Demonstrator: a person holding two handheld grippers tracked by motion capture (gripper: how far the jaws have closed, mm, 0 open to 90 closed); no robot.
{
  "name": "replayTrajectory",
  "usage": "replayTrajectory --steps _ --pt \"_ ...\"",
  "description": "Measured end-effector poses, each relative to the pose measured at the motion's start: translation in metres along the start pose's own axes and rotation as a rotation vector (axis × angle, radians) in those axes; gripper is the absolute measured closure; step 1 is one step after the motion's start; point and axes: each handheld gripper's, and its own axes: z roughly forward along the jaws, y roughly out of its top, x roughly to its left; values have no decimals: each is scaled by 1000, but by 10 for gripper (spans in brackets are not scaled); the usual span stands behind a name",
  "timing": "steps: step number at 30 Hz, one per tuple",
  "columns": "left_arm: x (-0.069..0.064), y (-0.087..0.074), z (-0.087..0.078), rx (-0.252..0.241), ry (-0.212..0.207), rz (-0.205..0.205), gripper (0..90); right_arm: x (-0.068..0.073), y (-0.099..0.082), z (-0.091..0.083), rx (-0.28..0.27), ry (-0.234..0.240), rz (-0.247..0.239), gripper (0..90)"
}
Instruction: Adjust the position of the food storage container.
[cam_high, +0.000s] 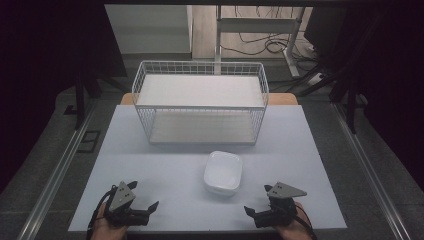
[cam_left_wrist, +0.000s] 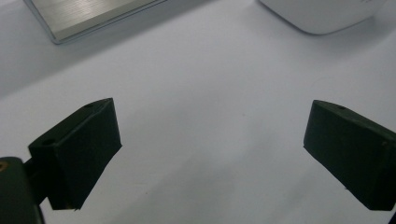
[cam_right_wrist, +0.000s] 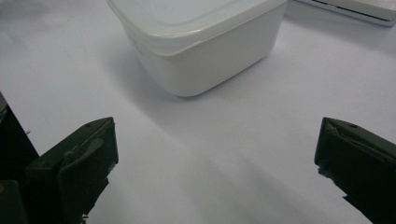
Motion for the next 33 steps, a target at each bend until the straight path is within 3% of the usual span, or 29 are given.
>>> replayTrajectory --steps 6,10,14,18,19,20,21,22,24,27,33 --pt "-1 0 2 9 2 5 37 -4 2 -2 2 -43 -12 0" --pt "-2 1 2 10 0 9 37 -6 4 -2 24 -35 3 51" --pt "-2 1 1 1 5 17 36 -6 9 -2 32 -45 14 188" --pt "-1 2 0 -28 12 16 35 -6 13 -1 31 -36 2 401" --pt "-1 1 0 -31 14 14 35 -6 14 0 39 -29 -1 461" --pt "0 1 0 -34 16 14 35 -7 17 4 57 2 28 560" --pt "0 1 -1 -36 18 13 35 -7 17 4 57 2 28 560" --pt "0 1 -1 -40 20 10 35 -8 18 7 65 32 43 613" --pt "1 1 -1 -43 19 6 35 -7 21 11 70 75 27 708" --pt "1 1 -1 -44 20 8 35 -4 27 17 79 71 -8 877" --pt "1 1 -1 -46 23 7 35 -7 32 33 106 51 -35 895"
